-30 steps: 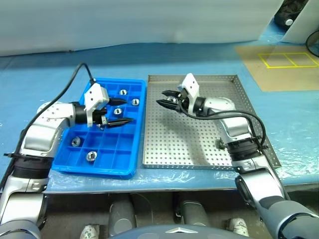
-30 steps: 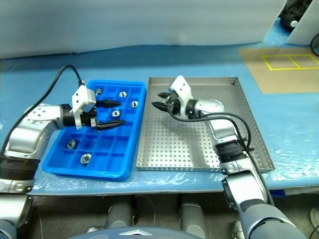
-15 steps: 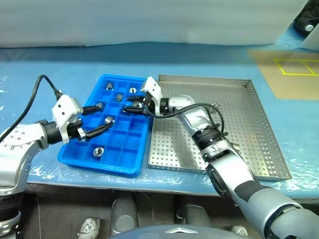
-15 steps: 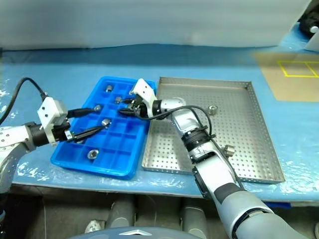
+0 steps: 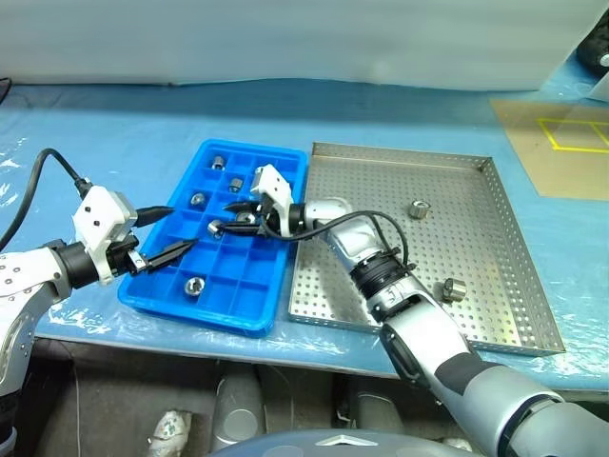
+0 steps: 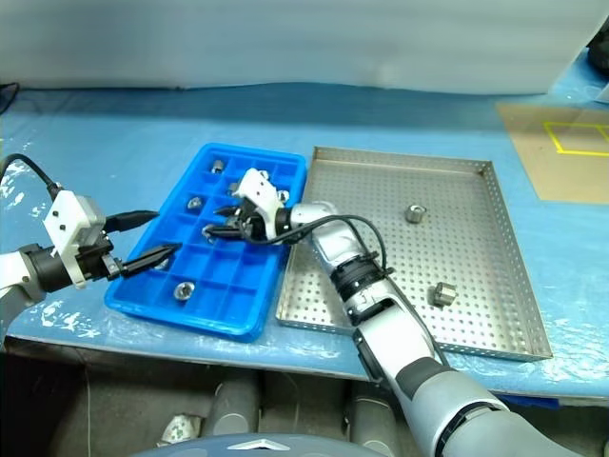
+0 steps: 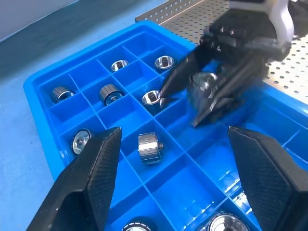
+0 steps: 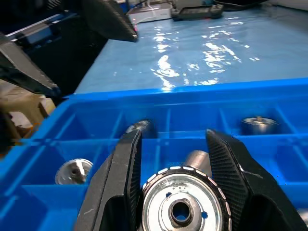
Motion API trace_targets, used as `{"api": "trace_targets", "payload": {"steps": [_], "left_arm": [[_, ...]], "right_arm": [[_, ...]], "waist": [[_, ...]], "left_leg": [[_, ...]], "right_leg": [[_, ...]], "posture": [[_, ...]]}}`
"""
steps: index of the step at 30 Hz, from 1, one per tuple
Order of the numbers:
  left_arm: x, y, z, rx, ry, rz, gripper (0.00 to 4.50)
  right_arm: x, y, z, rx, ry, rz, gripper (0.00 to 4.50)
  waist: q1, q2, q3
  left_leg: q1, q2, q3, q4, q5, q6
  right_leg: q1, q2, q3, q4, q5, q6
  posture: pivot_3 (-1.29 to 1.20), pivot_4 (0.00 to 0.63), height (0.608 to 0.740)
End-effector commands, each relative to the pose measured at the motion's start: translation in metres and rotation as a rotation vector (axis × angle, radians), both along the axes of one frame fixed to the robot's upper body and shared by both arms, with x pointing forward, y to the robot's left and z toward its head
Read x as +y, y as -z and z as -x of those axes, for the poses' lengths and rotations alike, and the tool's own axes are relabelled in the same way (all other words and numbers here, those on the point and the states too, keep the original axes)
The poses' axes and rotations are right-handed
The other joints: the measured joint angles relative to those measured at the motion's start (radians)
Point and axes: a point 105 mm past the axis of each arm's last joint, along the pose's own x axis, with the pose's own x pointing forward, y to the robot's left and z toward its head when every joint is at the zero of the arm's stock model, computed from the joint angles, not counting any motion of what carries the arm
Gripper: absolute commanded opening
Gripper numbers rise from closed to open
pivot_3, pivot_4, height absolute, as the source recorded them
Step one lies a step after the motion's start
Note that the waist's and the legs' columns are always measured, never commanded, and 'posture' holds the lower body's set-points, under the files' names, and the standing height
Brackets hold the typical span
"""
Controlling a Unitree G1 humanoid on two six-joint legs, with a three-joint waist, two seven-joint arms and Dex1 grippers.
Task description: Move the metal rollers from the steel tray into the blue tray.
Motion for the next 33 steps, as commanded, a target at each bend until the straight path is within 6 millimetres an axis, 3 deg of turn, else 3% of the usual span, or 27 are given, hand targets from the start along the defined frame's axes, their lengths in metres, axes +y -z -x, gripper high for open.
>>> {"api": "trace_targets", "payload": {"steps": [1, 8, 17, 24, 29, 33], "left_arm": [[0.001, -0.010, 0.006, -0.027, 0.001, -0.023, 3.70], [-0.001, -0.005, 0.014, 0.000, -0.003, -0.021, 3.70], [-0.003, -0.002, 0.023, 0.011, -0.023, -0.015, 3.70], [-0.005, -0.004, 0.019, 0.003, -0.019, -0.009, 3.70], [-0.014, -0.004, 0.011, -0.001, 0.028, 0.000, 3.70], [-0.028, -0.003, -0.005, -0.005, 0.100, 0.015, 3.70]], "right_arm": [[0.015, -0.011, 0.017, -0.016, -0.060, -0.025, 1.69], [0.023, 0.002, 0.037, 0.004, -0.141, 0.026, 1.69], [0.020, 0.009, 0.037, 0.006, -0.149, 0.041, 1.69], [0.018, 0.007, 0.028, 0.003, -0.104, 0.048, 3.90], [0.009, -0.003, 0.014, -0.017, -0.028, 0.014, 3.90], [-0.016, -0.019, -0.006, -0.054, 0.078, -0.016, 3.90]], "waist": [[0.000, 0.000, 0.000], [0.002, 0.000, 0.000], [0.007, 0.000, 0.000], [0.007, 0.000, 0.000], [0.006, 0.000, 0.000], [0.006, 0.000, 0.000]], "left_leg": [[0.000, 0.000, -0.001, 0.000, 0.000, 0.000], [-0.001, 0.000, -0.004, 0.000, 0.001, -0.001], [-0.003, 0.000, -0.012, -0.001, 0.003, -0.004], [-0.003, 0.000, -0.013, -0.001, 0.003, -0.005], [-0.003, -0.001, -0.013, 0.000, 0.003, -0.006], [-0.002, -0.001, -0.013, 0.001, 0.004, -0.007]], "right_leg": [[0.000, 0.000, 0.000, 0.000, 0.000, 0.000], [0.001, 0.000, -0.003, 0.000, 0.000, 0.000], [0.002, 0.000, -0.008, 0.001, -0.001, -0.001], [0.002, 0.000, -0.009, 0.002, -0.001, -0.001], [0.002, 0.000, -0.009, 0.004, -0.001, -0.001], [0.002, 0.000, -0.008, 0.006, -0.001, -0.002]], "posture": [[0.32, 0.150, 0.740], [0.36, 0.150, 0.740], [0.40, 0.150, 0.740], [0.39, 0.150, 0.740], [0.33, 0.150, 0.740], [0.22, 0.150, 0.740]]}}
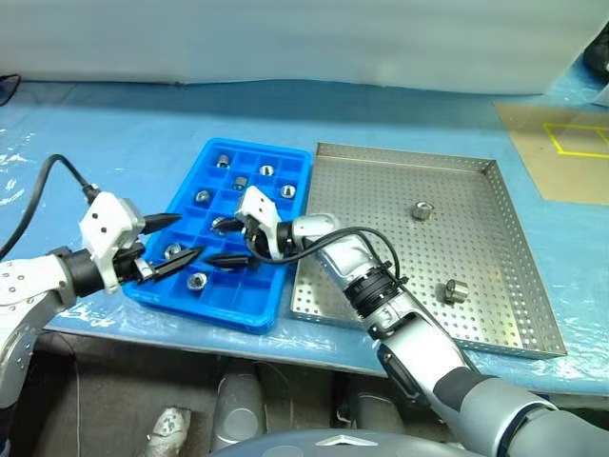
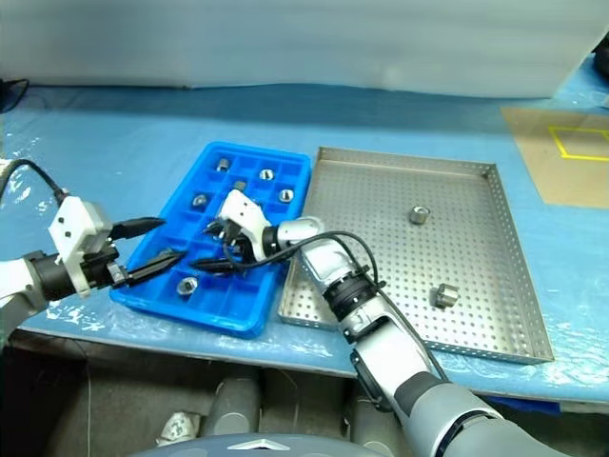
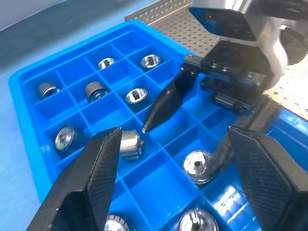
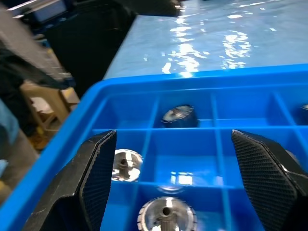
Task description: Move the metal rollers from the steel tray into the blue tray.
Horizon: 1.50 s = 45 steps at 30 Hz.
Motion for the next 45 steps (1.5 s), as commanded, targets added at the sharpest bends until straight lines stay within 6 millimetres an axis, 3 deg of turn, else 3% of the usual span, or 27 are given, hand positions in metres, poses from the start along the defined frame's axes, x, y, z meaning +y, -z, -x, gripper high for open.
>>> {"api": "trace_targets", "payload": {"steps": [1, 6, 11, 15, 22, 27, 29, 34, 40, 45], "left_arm": [[-0.013, -0.004, -0.013, -0.033, 0.073, 0.003, 3.70], [-0.034, -0.008, -0.038, -0.054, 0.183, 0.020, 3.70], [-0.083, -0.007, -0.065, -0.068, 0.386, 0.046, 3.70], [-0.113, -0.005, -0.075, -0.064, 0.520, 0.061, 3.70], [-0.150, 0.000, -0.082, -0.050, 0.694, 0.080, 3.70], [-0.170, 0.004, -0.081, -0.044, 0.766, 0.107, 3.70], [-0.175, 0.007, -0.079, -0.040, 0.787, 0.111, 3.70], [-0.176, 0.012, -0.076, -0.034, 0.795, 0.119, 3.70], [-0.171, 0.015, -0.074, -0.033, 0.768, 0.131, 3.70], [-0.162, 0.018, -0.072, -0.026, 0.729, 0.132, 3.70]], "right_arm": [[-0.020, -0.033, -0.015, -0.090, 0.072, -0.069, 3.90], [-0.065, -0.047, -0.027, -0.132, 0.171, -0.058, 3.90], [-0.145, -0.043, -0.045, -0.165, 0.444, 0.009, 3.90], [-0.191, -0.046, -0.042, -0.182, 0.623, 0.029, 3.90], [-0.251, -0.041, 0.003, -0.157, 0.801, 0.103, 3.90], [-0.291, -0.021, 0.029, -0.104, 0.935, 0.200, 3.90], [-0.299, -0.017, 0.037, -0.090, 0.962, 0.223, 3.90], [-0.296, -0.006, 0.049, -0.067, 0.950, 0.261, 3.90], [-0.313, 0.017, 0.045, -0.006, 1.007, 0.306, 3.90], [-0.313, 0.032, 0.040, 0.021, 0.984, 0.334, 3.90]], "waist": [[-0.001, 0.000, 0.000], [-0.011, 0.000, 0.000], [-0.030, 0.000, -0.001], [-0.068, 0.000, -0.001], [-0.131, 0.000, -0.001], [-0.153, 0.001, -0.001], [-0.159, 0.000, -0.001], [-0.179, 0.000, -0.001], [-0.174, 0.001, -0.002], [-0.172, 0.001, -0.002]], "left_leg": [[0.000, 0.000, 0.000, 0.000, 0.000, -0.001], [0.003, -0.001, 0.000, 0.002, 0.005, -0.007], [0.005, -0.001, 0.000, 0.005, 0.006, -0.009], [0.004, -0.002, 0.001, 0.011, 0.004, -0.005], [0.007, -0.002, 0.004, 0.010, 0.002, -0.002], [0.013, -0.002, 0.012, 0.014, -0.002, 0.005], [0.014, -0.003, 0.014, 0.016, -0.006, 0.011], [0.014, -0.003, 0.018, 0.019, -0.009, 0.015], [0.013, -0.004, 0.019, 0.019, -0.009, 0.016], [0.013, -0.003, 0.020, 0.018, -0.011, 0.019]], "right_leg": [[0.001, 0.000, 0.000, 0.001, 0.000, 0.000], [0.002, 0.000, 0.001, 0.005, 0.000, 0.000], [0.005, 0.000, 0.003, 0.005, 0.001, 0.000], [0.006, 0.000, 0.005, 0.005, 0.001, 0.001], [0.006, 0.002, 0.010, 0.003, 0.001, 0.001], [0.010, 0.001, 0.016, 0.001, 0.002, 0.004], [0.011, 0.001, 0.018, 0.000, 0.003, 0.005], [0.011, 0.001, 0.023, -0.002, 0.001, 0.013], [0.011, 0.000, 0.023, -0.004, 0.001, 0.014], [0.012, 0.000, 0.023, -0.009, 0.005, 0.009]], "posture": [[0.19, 0.150, 0.740], [0.04, 0.150, 0.740], [-0.13, 0.150, 0.740], [-0.23, 0.150, 0.740], [-0.40, 0.150, 0.740], [-0.46, 0.150, 0.740], [-0.47, 0.150, 0.740], [-0.46, 0.150, 0.740], [-0.42, 0.150, 0.740], [-0.37, 0.150, 0.740]]}}
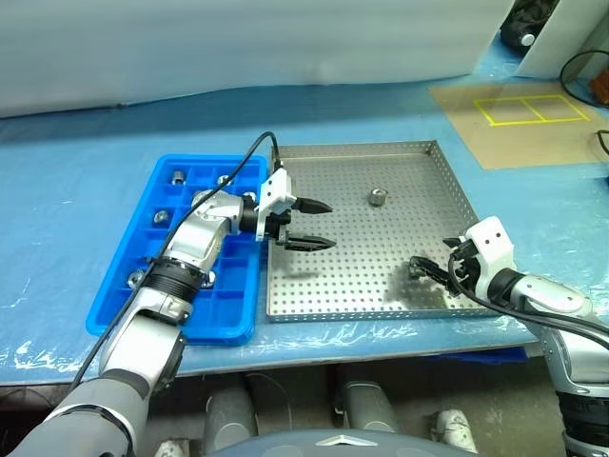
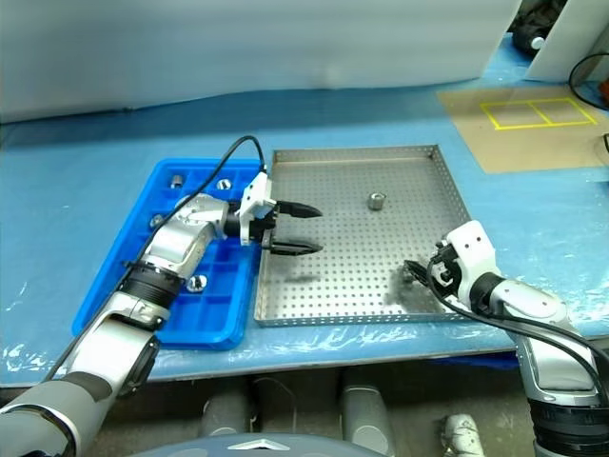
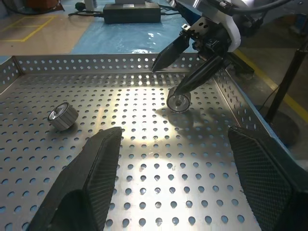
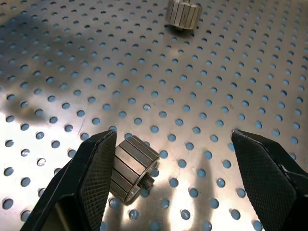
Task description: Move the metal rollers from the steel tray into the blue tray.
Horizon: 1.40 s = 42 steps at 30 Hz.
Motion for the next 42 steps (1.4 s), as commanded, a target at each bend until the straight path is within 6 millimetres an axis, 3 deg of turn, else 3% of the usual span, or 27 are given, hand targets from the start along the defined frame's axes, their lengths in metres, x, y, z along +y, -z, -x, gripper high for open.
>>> {"api": "trace_targets", "payload": {"steps": [1, 7, 10, 19, 22, 27, 37, 42], "left_arm": [[0.005, -0.012, 0.001, -0.044, -0.022, 0.022, 3.70], [0.010, -0.011, 0.003, -0.039, -0.049, 0.017, 3.70], [0.012, -0.011, 0.003, -0.040, -0.056, 0.015, 3.70], [0.013, -0.011, 0.001, -0.045, -0.068, 0.007, 3.70], [0.013, -0.012, 0.000, -0.046, -0.069, 0.007, 3.70], [0.012, -0.012, -0.001, -0.045, -0.067, 0.006, 3.70], [0.026, -0.017, -0.001, -0.061, -0.096, -0.001, 3.70], [0.047, -0.021, 0.003, -0.075, -0.144, -0.030, 3.70]], "right_arm": [[-0.002, 0.011, -0.002, 0.026, -0.012, 0.035, 3.90], [0.004, 0.029, -0.004, 0.070, -0.036, 0.051, 3.90], [0.011, 0.031, -0.003, 0.075, -0.060, 0.037, 3.90], [0.008, 0.033, -0.004, 0.065, -0.052, 0.064, 3.90], [0.012, 0.032, -0.003, 0.059, -0.066, 0.054, 3.28], [0.014, 0.029, -0.004, 0.052, -0.074, 0.040, 1.65], [0.015, 0.023, -0.020, 0.013, -0.061, 0.090, 1.63], [0.035, 0.005, -0.043, -0.039, -0.148, 0.073, 1.63]], "waist": [[0.002, 0.000, 0.000], [0.007, 0.000, 0.000], [0.005, 0.000, 0.000], [0.003, 0.000, 0.000], [0.003, 0.000, 0.000], [0.003, 0.000, 0.000], [0.002, 0.000, 0.000], [0.002, 0.001, 0.000]], "left_leg": [[0.000, 0.000, 0.000, 0.000, 0.000, 0.000], [0.001, 0.000, 0.000, -0.001, -0.001, 0.001], [0.002, -0.001, 0.001, -0.001, -0.001, 0.002], [0.002, 0.000, 0.001, -0.001, -0.001, 0.001], [0.002, 0.000, 0.001, -0.001, -0.001, 0.001], [0.002, 0.000, 0.001, -0.001, -0.001, 0.001], [0.002, 0.000, 0.001, -0.003, -0.001, 0.001], [0.002, 0.000, 0.002, -0.003, -0.001, 0.001]], "right_leg": [[0.000, 0.000, 0.000, 0.000, 0.000, 0.000], [0.003, -0.001, -0.001, -0.002, 0.000, 0.000], [0.003, -0.001, -0.001, -0.002, 0.000, 0.000], [0.003, -0.001, -0.001, -0.002, 0.000, 0.000], [0.003, -0.001, -0.001, -0.002, 0.000, 0.001], [0.003, -0.001, 0.000, -0.002, -0.003, 0.005], [0.002, -0.001, 0.000, -0.003, -0.004, 0.006], [0.001, -0.001, 0.000, -0.003, -0.001, 0.002]], "posture": [[-0.37, 0.150, 0.740], [-0.35, 0.150, 0.740], [-0.35, 0.150, 0.740], [-0.35, 0.150, 0.740], [-0.36, 0.150, 0.740], [-0.36, 0.150, 0.740], [-0.31, 0.150, 0.740], [-0.23, 0.150, 0.740]]}}
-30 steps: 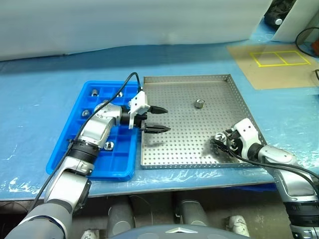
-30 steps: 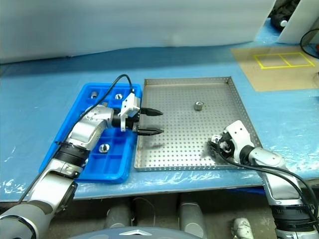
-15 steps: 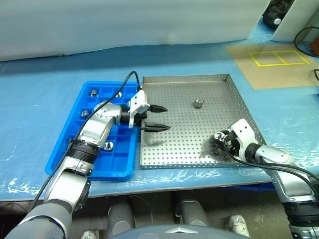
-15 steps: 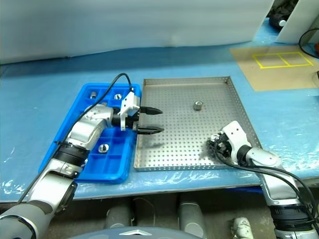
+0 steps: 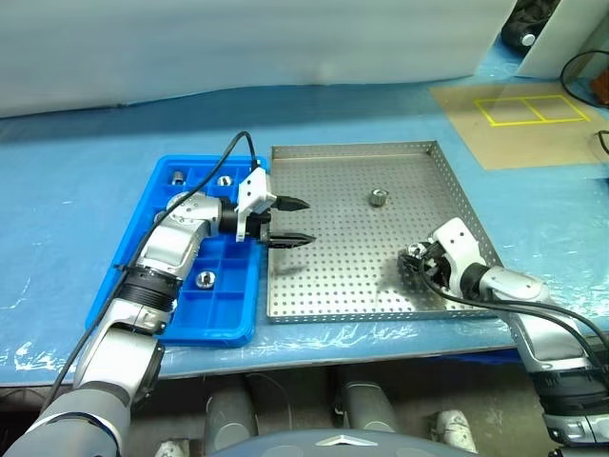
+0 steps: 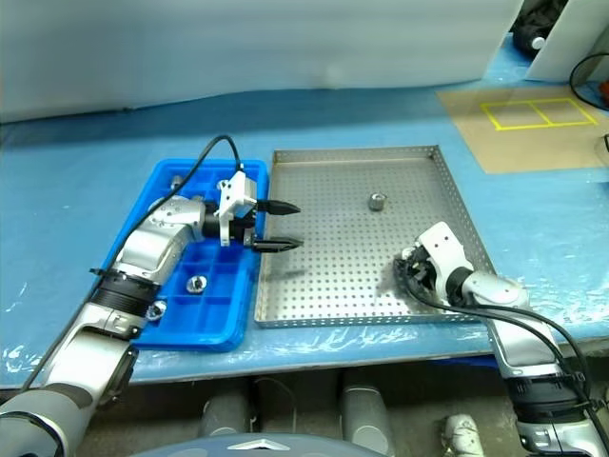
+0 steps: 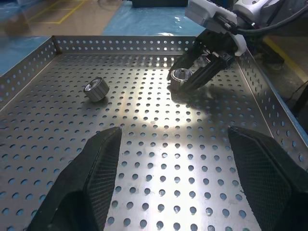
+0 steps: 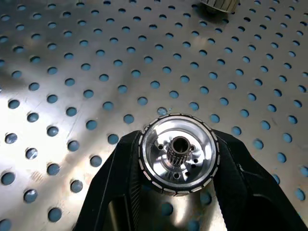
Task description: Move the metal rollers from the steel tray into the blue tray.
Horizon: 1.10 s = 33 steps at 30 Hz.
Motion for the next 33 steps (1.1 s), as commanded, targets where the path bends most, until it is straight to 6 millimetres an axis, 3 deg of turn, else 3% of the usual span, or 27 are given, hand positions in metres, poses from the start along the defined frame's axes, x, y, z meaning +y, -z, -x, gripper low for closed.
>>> {"api": "trace_targets", "payload": {"steps": [1, 5, 9, 20, 26, 33], "left_arm": [[0.016, -0.016, 0.006, -0.052, -0.028, 0.010, 3.70], [0.031, -0.020, 0.010, -0.070, -0.084, -0.005, 3.70], [0.054, -0.025, 0.014, -0.102, -0.190, -0.026, 3.70], [0.121, -0.033, 0.040, -0.129, -0.503, -0.069, 3.70], [0.134, -0.030, 0.062, -0.112, -0.600, -0.078, 3.70], [0.135, -0.028, 0.075, -0.094, -0.645, -0.072, 3.70]], "right_arm": [[0.023, -0.024, -0.015, -0.079, -0.109, -0.009, 1.63], [0.052, -0.039, -0.028, -0.109, -0.233, -0.034, 1.63], [0.094, -0.053, -0.035, -0.119, -0.405, -0.090, 1.63], [0.196, -0.056, -0.047, -0.110, -0.755, -0.154, 1.63], [0.224, -0.055, -0.042, -0.104, -0.869, -0.169, 1.63], [0.233, -0.058, -0.041, -0.117, -0.926, -0.168, 1.63]], "waist": [[0.000, 0.000, 0.000], [0.009, 0.001, 0.000], [0.026, 0.001, 0.001], [0.094, 0.000, 0.001], [0.116, -0.001, 0.001], [0.116, -0.001, 0.001]], "left_leg": [[0.000, 0.000, 0.000, -0.001, 0.000, 0.000], [-0.003, 0.001, 0.001, -0.004, 0.001, -0.002], [-0.003, 0.001, 0.001, -0.005, 0.001, -0.002], [-0.005, 0.002, 0.001, -0.008, 0.003, -0.004], [-0.005, 0.002, 0.000, -0.010, 0.003, -0.006], [-0.001, 0.003, -0.001, -0.016, 0.006, -0.010]], "right_leg": [[-0.001, 0.000, 0.000, 0.000, 0.001, -0.002], [-0.006, 0.001, 0.000, 0.002, 0.001, -0.003], [-0.007, 0.000, -0.001, 0.002, 0.002, -0.003], [-0.010, 0.000, -0.002, 0.003, 0.002, -0.003], [-0.011, 0.000, -0.004, 0.003, 0.001, -0.004], [-0.011, 0.001, -0.005, 0.005, 0.000, -0.006]], "posture": [[-0.22, 0.150, 0.740], [-0.13, 0.150, 0.740], [-0.03, 0.150, 0.740], [0.23, 0.150, 0.740], [0.35, 0.150, 0.740], [0.38, 0.150, 0.740]]}}
